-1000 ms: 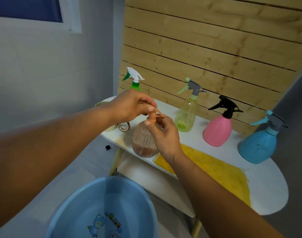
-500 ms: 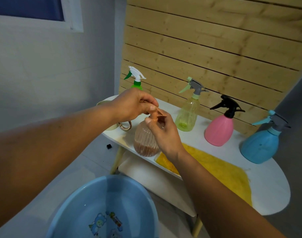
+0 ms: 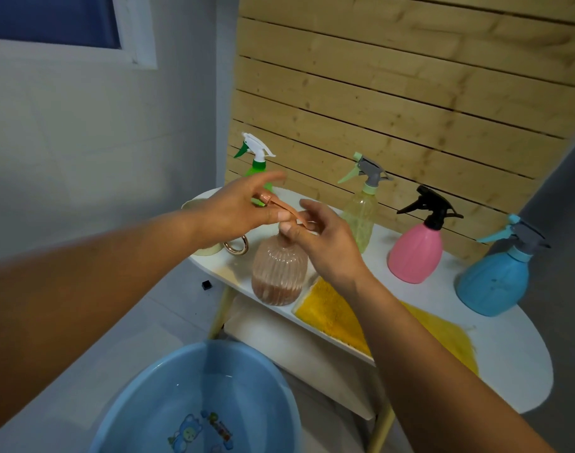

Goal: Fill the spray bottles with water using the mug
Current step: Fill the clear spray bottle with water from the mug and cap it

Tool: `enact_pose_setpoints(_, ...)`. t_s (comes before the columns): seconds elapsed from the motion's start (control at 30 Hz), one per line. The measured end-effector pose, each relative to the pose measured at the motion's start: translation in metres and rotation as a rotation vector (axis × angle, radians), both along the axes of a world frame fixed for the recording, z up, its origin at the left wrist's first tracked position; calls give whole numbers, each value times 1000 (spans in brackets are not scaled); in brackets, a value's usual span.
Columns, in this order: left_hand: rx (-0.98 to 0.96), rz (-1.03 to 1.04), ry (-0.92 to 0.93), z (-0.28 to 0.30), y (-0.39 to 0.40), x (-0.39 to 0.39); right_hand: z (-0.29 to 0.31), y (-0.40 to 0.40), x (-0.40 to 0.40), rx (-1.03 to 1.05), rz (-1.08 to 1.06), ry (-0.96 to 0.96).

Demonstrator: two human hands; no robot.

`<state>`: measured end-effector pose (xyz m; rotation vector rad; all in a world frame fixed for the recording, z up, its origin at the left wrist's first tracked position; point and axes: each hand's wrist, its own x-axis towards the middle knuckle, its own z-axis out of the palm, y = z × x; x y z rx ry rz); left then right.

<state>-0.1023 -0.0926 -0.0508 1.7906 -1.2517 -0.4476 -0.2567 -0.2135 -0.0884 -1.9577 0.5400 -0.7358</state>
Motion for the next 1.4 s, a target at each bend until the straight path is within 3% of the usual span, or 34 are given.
enact_pose_setpoints(0.1, 6, 69, 211, -17, 7, 5, 21, -7, 1, -163, 85, 82)
enact_pose_setpoints(0.23, 98, 87, 311, -36, 6, -1, 40, -14, 13, -298, 50, 284)
enact_pose_setpoints(0.6, 153, 159, 284, -31, -31, 14, 124, -42, 46, -561, -106, 488)
enact_pose_setpoints(0.77, 78, 125, 301, -30, -65, 17, 162, -70, 82, -649, -141, 531)
enact_pose_setpoints(1.0, 156, 204, 301, -45, -105, 32, 149, -104, 116, -664, -162, 690)
enact_pose_setpoints(1.23, 215, 184, 504, -59, -124, 44, 121, -130, 131, -728, -221, 788)
enact_pose_setpoints(1.4, 245, 135, 522, -69, -135, 46, 111, -138, 138, -760, -230, 837)
